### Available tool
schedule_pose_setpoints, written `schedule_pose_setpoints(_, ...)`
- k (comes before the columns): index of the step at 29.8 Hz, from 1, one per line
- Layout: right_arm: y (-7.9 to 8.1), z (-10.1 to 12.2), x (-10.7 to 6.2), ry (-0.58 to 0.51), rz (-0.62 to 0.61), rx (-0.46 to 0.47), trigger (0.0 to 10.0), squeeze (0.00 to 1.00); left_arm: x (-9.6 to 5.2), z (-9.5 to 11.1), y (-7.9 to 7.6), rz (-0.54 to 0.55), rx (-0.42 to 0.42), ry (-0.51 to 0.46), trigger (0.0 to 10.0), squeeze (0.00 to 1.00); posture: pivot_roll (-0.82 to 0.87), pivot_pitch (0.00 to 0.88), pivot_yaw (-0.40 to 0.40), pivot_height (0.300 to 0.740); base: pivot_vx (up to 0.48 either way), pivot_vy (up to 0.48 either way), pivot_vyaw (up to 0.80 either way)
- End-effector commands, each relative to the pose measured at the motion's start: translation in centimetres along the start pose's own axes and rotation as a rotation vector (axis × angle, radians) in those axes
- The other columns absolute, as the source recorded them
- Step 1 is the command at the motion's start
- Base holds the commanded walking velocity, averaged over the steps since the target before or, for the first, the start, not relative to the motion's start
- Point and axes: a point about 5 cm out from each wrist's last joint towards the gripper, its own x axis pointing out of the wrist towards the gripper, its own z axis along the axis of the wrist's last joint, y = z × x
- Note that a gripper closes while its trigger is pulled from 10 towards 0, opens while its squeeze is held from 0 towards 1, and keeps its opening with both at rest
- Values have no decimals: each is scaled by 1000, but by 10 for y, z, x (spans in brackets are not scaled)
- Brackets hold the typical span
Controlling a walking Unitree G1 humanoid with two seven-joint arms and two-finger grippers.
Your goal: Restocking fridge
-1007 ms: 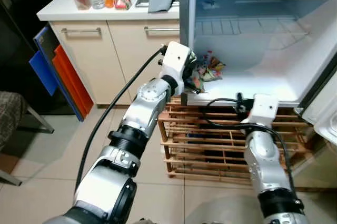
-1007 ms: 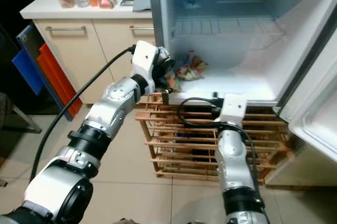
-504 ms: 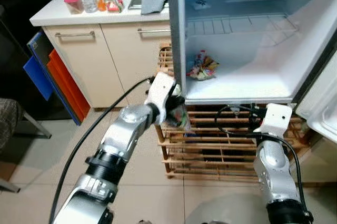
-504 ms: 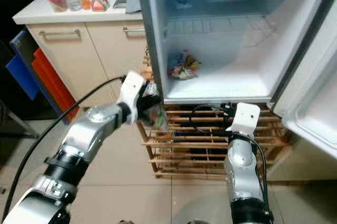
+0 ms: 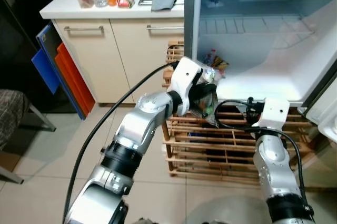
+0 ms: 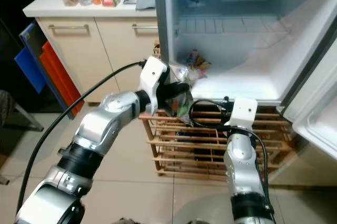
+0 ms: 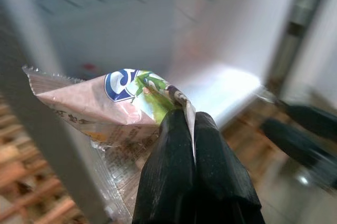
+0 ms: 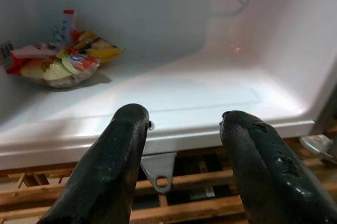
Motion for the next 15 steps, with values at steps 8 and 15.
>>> schedule_pose_setpoints(8, 2, 3, -3, -7, 9, -11, 10000, 0, 11, 9, 18, 108, 31, -79, 10000, 0, -192, 0, 78, 740, 0, 0, -713)
schedule_pose_setpoints(15, 1, 2, -2, 1, 0, -2, 10000, 0, 21, -2, 15, 104, 46, -60, 10000, 0, -196, 0, 84, 740, 0, 0, -752)
